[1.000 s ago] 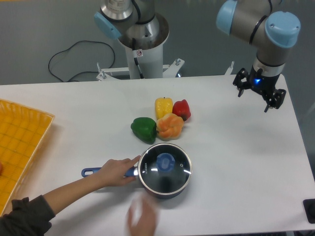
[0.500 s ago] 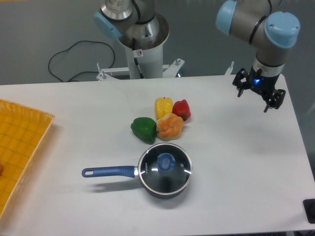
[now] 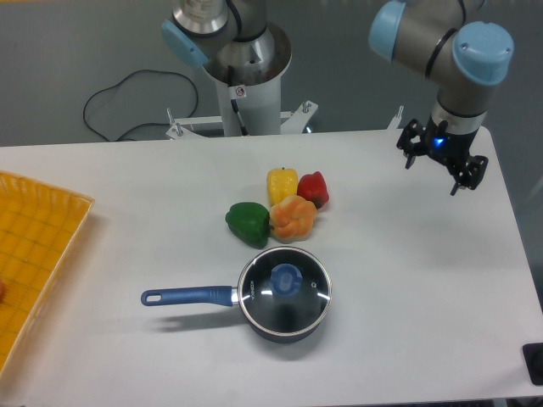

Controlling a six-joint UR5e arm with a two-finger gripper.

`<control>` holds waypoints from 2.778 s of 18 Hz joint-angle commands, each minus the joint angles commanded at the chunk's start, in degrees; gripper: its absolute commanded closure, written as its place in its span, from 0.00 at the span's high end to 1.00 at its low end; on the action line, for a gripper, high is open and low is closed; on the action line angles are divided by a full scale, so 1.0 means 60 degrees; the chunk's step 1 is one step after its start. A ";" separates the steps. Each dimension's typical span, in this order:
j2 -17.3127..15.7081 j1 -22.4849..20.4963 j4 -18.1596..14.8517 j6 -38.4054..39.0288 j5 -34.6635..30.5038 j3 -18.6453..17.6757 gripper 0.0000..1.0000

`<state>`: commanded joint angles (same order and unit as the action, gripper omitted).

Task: Open the lid
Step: 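Move the open gripper over the peppers toward the saucepan lid, then lower the gripper onto the blue knob of the glass lid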

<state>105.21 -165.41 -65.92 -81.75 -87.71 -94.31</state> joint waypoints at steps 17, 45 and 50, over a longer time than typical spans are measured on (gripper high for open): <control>-0.0089 0.2152 -0.0425 0.2754 0.0015 -0.0263 1.00; 0.0848 0.4276 0.0439 0.7208 0.0015 0.0307 1.00; 0.1171 0.4541 0.0425 0.7443 -0.0059 0.0630 1.00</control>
<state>112.24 -138.17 -63.37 -37.09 -88.07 -90.53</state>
